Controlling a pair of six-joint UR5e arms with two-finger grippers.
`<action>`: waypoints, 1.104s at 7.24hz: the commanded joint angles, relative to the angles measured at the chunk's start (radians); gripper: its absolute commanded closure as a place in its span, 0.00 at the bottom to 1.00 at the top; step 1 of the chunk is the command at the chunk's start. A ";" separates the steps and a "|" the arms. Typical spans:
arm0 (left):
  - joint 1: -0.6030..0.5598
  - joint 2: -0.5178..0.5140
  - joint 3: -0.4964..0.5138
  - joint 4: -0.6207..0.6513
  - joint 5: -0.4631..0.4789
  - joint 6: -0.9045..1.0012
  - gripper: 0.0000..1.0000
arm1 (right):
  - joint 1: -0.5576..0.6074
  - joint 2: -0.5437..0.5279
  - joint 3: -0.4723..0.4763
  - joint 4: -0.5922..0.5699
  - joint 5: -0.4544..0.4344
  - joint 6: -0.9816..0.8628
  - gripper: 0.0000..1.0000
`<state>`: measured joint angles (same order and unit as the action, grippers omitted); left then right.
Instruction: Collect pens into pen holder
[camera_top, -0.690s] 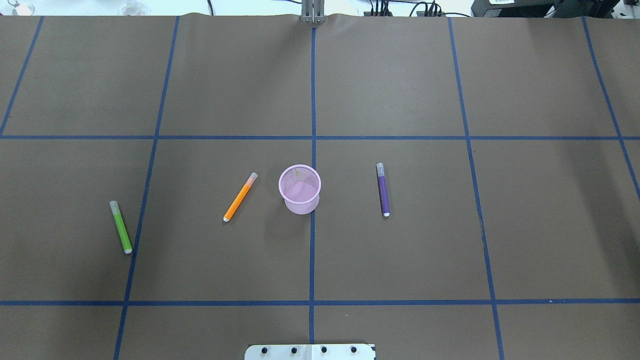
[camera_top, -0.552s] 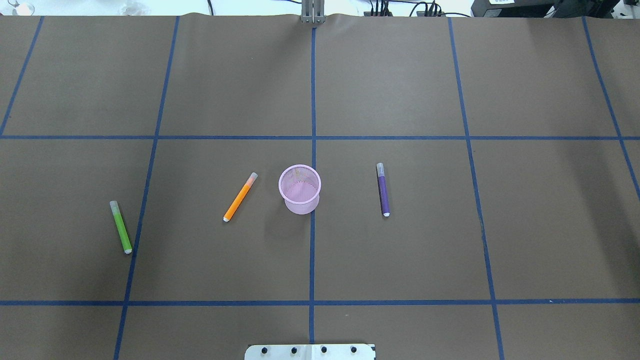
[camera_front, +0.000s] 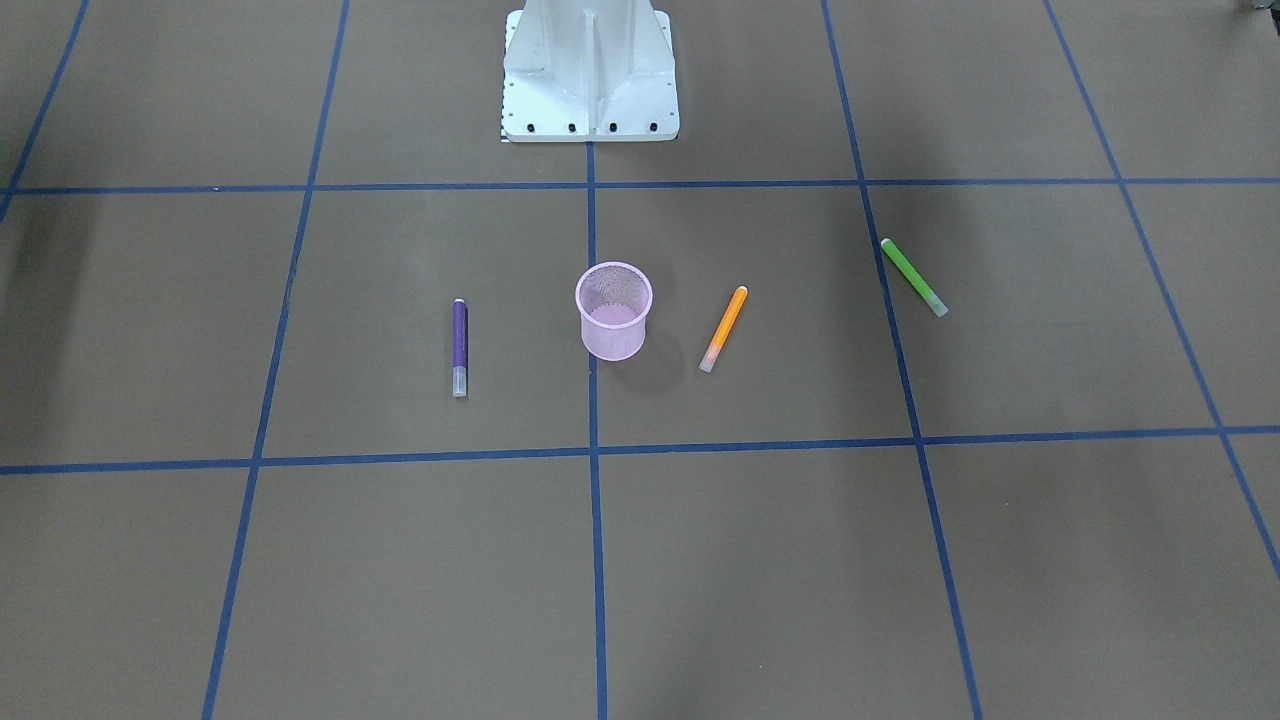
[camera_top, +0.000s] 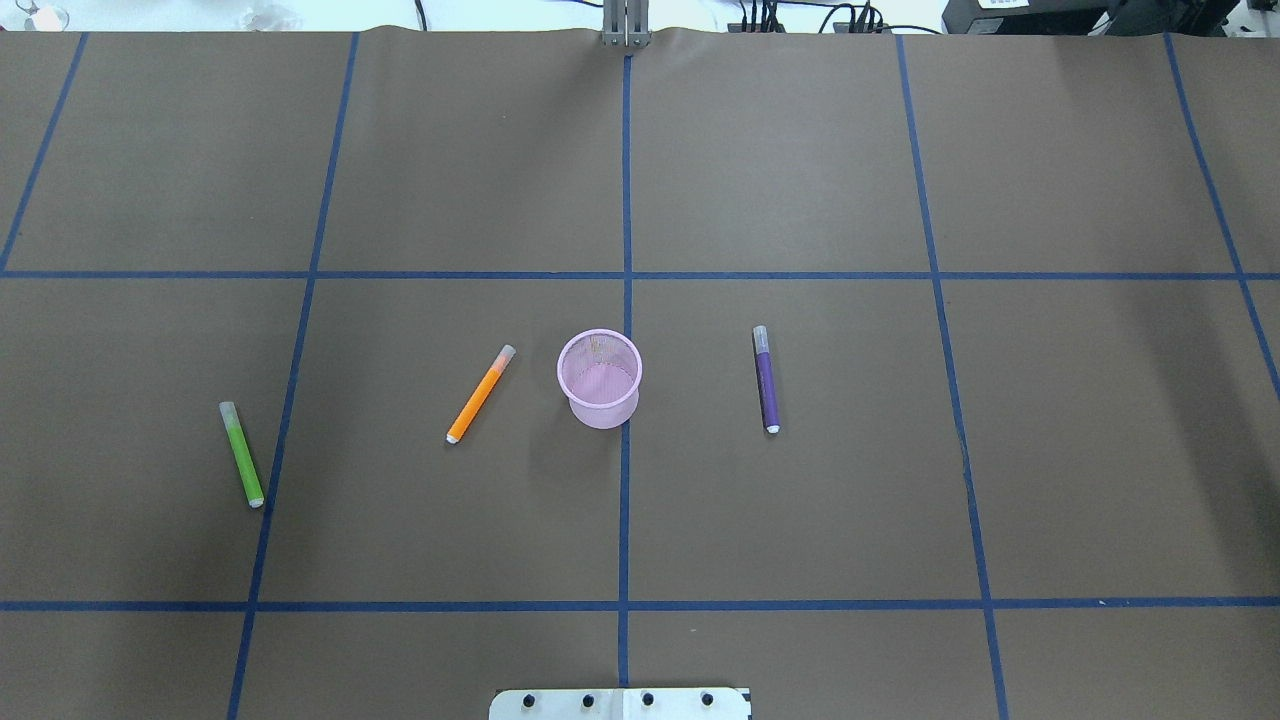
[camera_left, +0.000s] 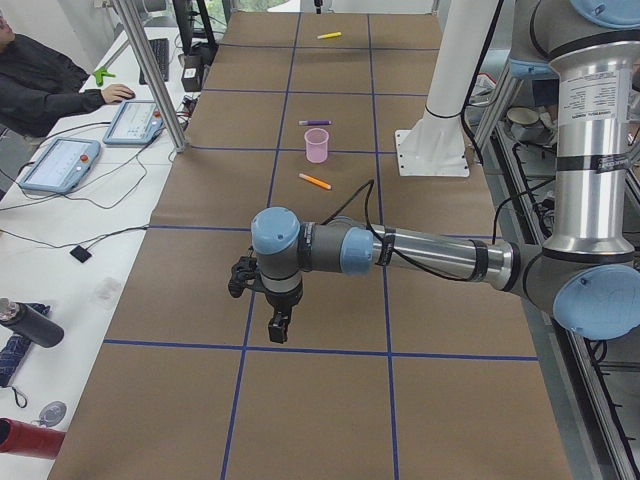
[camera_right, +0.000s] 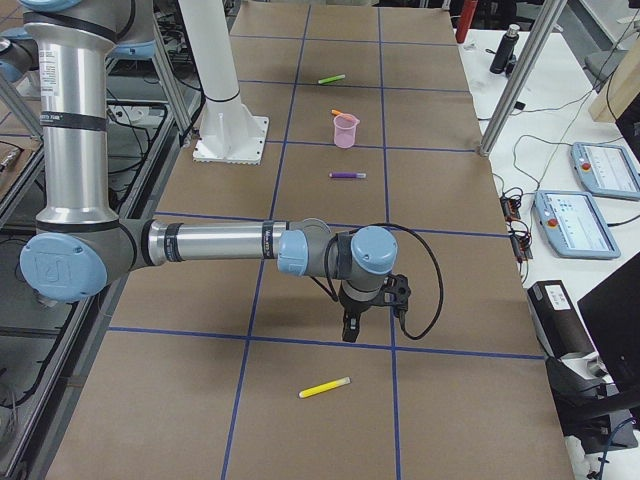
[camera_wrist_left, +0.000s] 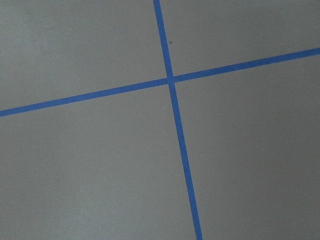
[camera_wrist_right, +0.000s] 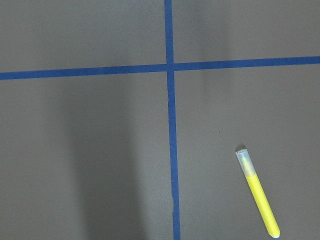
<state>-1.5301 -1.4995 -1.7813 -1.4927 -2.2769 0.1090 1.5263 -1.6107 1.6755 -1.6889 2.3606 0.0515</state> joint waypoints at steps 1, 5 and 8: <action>0.004 -0.008 -0.024 -0.011 -0.003 0.000 0.00 | 0.000 0.003 0.009 0.000 0.000 0.001 0.00; 0.062 -0.050 -0.125 -0.009 -0.086 -0.311 0.00 | 0.000 0.005 0.063 0.000 -0.017 0.004 0.00; 0.316 -0.047 -0.174 -0.194 -0.054 -0.873 0.00 | 0.000 0.005 0.066 0.000 -0.009 0.005 0.00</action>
<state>-1.3228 -1.5471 -1.9444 -1.5993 -2.3616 -0.5253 1.5263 -1.6054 1.7416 -1.6879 2.3502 0.0561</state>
